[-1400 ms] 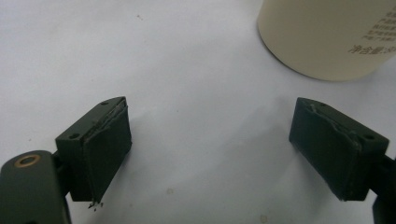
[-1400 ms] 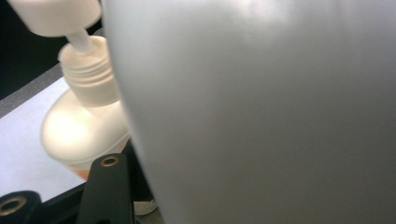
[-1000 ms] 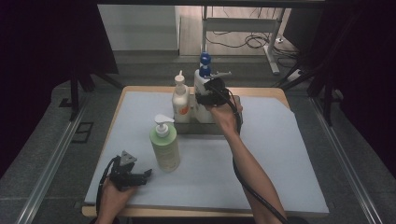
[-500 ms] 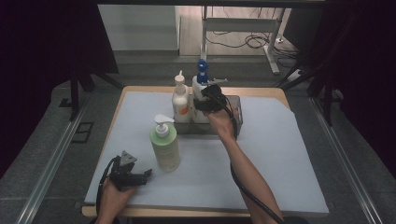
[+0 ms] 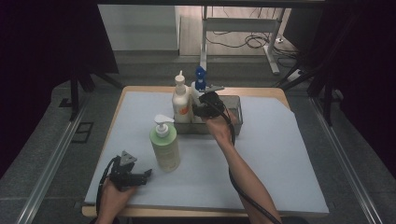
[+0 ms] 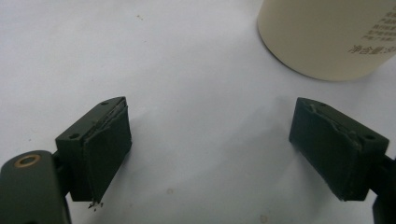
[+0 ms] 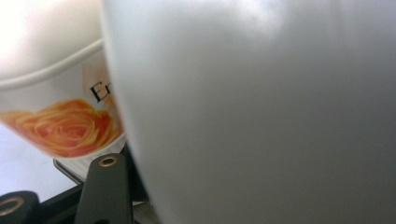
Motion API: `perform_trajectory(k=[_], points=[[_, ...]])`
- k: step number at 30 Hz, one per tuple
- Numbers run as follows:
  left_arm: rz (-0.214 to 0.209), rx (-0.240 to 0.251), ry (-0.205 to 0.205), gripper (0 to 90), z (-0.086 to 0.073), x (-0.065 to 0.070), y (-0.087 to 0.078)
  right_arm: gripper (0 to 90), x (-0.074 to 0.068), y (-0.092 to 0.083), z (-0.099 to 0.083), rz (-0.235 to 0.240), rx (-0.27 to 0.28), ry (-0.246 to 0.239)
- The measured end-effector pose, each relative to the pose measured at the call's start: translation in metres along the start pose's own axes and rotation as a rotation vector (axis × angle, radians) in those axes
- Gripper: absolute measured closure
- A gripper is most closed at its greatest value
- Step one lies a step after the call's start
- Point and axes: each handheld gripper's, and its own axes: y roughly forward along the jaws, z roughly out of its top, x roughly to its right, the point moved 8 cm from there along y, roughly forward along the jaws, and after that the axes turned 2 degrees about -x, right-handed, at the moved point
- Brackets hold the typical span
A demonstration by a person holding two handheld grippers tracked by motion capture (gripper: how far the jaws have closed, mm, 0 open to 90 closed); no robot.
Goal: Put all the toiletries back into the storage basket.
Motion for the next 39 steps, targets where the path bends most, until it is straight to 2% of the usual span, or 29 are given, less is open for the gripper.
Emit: perform_trajectory(k=[9,15,18,20,24,26,33,39], points=[[0.0,0.0,0.0,12.6,0.0,0.0,0.0,38.6,0.0,-0.003,-0.004,0.001,0.024,0.005],[0.0,0.0,0.0,12.6,0.0,0.0,0.0,36.2,0.003,-0.002,-0.003,0.034,0.015,0.021],[0.001,0.0,0.0,12.6,0.0,0.0,0.0,33.7,0.003,-0.004,-0.004,0.058,0.011,0.003],[0.001,0.0,0.0,12.6,0.0,0.0,0.0,33.0,0.003,-0.006,-0.005,0.058,0.012,-0.004],[0.001,0.0,0.0,12.6,0.0,0.0,0.0,31.5,0.001,-0.012,-0.008,0.041,-0.001,-0.054],[0.001,0.0,0.0,12.6,0.0,0.0,0.0,32.0,0.002,-0.016,-0.01,0.052,-0.005,-0.062],[0.001,0.0,0.0,12.6,0.0,0.0,0.0,38.2,0.006,-0.036,-0.015,0.095,0.008,-0.064],[0.001,0.0,0.0,12.6,0.0,0.0,0.0,49.8,0.011,-0.052,-0.021,0.125,0.017,-0.067]])
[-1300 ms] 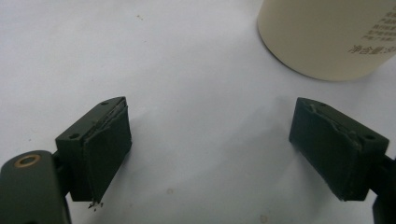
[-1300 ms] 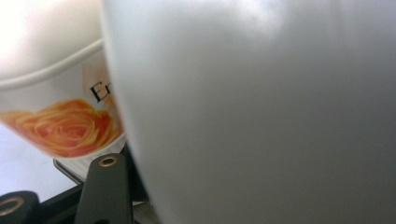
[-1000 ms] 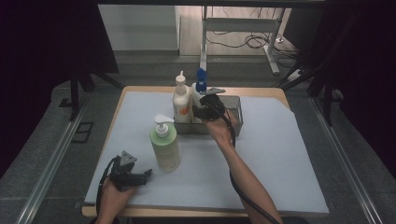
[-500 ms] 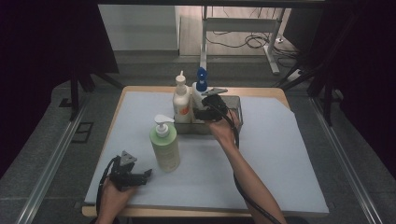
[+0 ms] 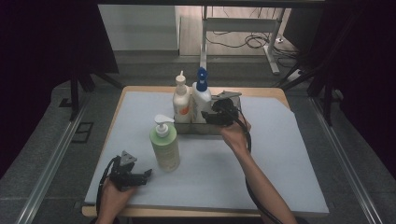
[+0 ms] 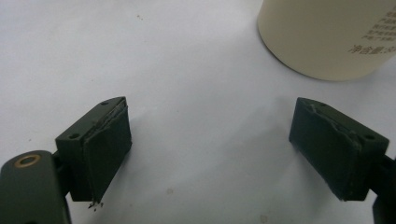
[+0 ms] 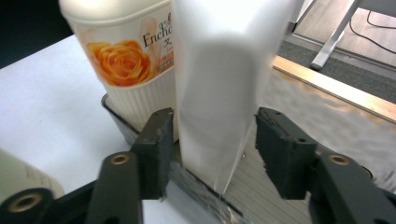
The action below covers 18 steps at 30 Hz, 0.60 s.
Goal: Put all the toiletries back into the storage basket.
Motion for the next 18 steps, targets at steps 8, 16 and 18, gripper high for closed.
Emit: perform_trajectory(k=[8,16,18], points=[[0.0,0.0,0.0,12.6,0.0,0.0,0.0,70.8,0.018,-0.008,-0.011,-0.033,-0.009,0.032],[0.0,0.0,0.0,12.6,0.0,0.0,0.0,88.5,0.038,0.009,-0.016,-0.061,-0.03,0.097],[-0.001,0.0,0.0,12.7,0.0,0.0,0.0,88.9,0.04,0.017,-0.019,-0.056,-0.043,0.101]])
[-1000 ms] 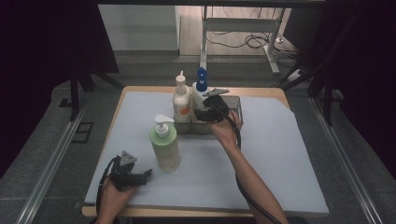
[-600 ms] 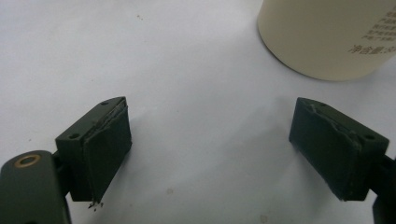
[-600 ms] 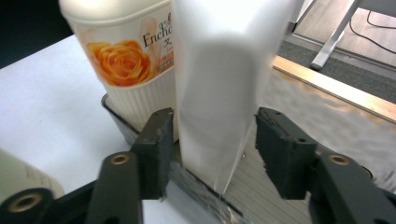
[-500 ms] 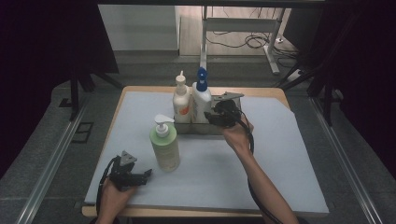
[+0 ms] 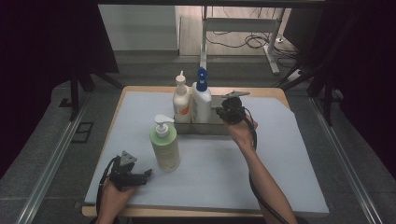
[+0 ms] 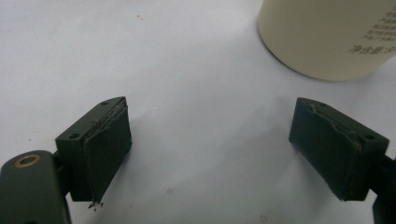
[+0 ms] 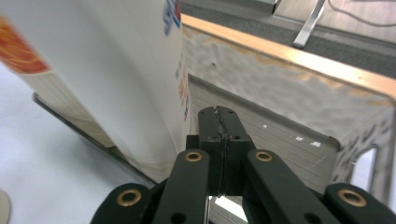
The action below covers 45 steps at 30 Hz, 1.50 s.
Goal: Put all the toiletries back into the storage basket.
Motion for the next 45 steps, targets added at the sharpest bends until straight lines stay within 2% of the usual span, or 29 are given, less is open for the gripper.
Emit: perform_trajectory(k=[7,11,23,32,41,43,45], points=[[0.0,0.0,0.0,12.6,0.0,0.0,0.0,88.9,-0.003,0.022,-0.007,0.002,-0.038,-0.003],[0.0,0.0,0.0,12.6,0.0,0.0,0.0,89.1,-0.008,0.029,-0.008,0.011,-0.034,0.003],[0.0,0.0,0.0,12.6,0.0,0.0,0.0,89.2,-0.018,0.028,-0.01,0.029,-0.039,0.009],[0.0,0.0,0.0,12.6,0.0,0.0,0.0,89.2,-0.034,0.029,-0.011,0.053,-0.043,-0.026],[0.0,0.0,0.0,12.7,0.0,0.0,0.0,88.4,-0.034,0.029,-0.013,0.064,-0.04,-0.021],[0.0,0.0,0.0,12.6,0.0,0.0,0.0,85.1,-0.033,0.027,-0.013,0.06,-0.034,-0.022],[0.0,0.0,0.0,12.6,0.0,0.0,0.0,81.0,-0.032,0.025,-0.013,0.077,-0.022,-0.015]])
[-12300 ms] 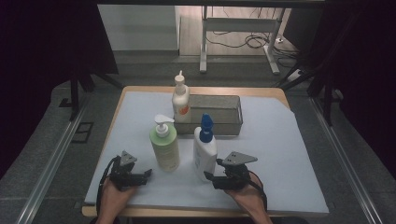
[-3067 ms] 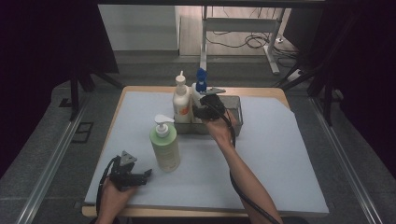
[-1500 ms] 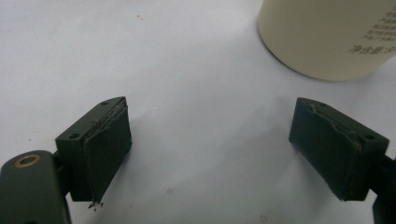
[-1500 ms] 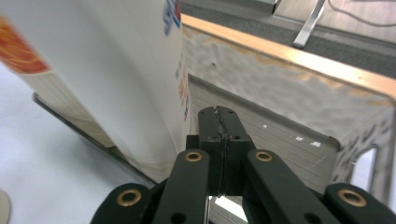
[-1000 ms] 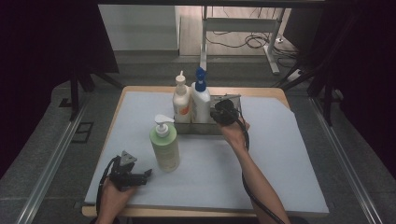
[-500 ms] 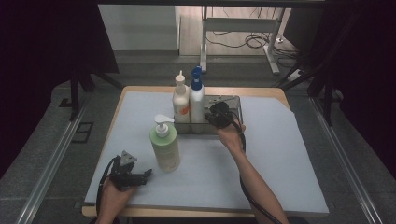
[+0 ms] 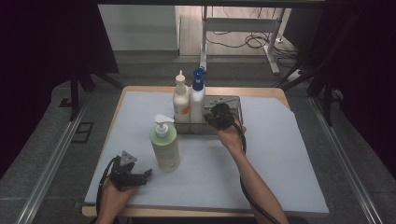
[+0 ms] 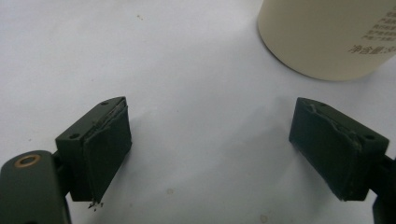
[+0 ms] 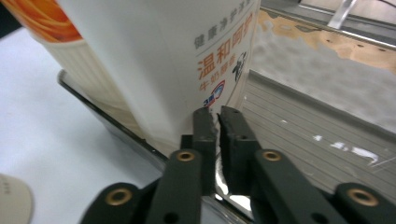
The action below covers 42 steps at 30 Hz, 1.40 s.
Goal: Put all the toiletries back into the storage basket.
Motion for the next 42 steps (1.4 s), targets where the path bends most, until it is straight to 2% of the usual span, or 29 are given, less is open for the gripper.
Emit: perform_trajectory(k=[12,19,23,28,31,38,42], points=[[0.0,0.0,0.0,12.7,0.0,0.0,0.0,52.2,-0.005,-0.019,0.004,0.027,0.028,-0.035],[0.0,0.0,0.0,12.6,0.0,0.0,0.0,42.9,-0.009,-0.03,0.006,0.028,0.045,-0.07],[0.0,0.0,0.0,12.6,0.0,0.0,0.0,40.3,-0.01,-0.037,0.006,0.061,0.052,-0.063],[0.0,0.0,0.0,12.6,0.0,0.0,0.0,35.3,-0.013,-0.047,0.005,0.092,0.065,-0.075],[0.001,0.0,0.0,12.6,0.0,0.0,0.0,29.6,-0.015,-0.051,0.003,0.107,0.055,-0.084],[0.001,0.0,0.001,12.6,0.0,0.0,0.0,16.2,-0.02,-0.061,-0.003,0.115,0.06,-0.125],[0.001,0.0,0.001,12.6,0.0,0.0,0.0,12.9,-0.023,-0.065,-0.009,0.12,0.052,-0.168]])
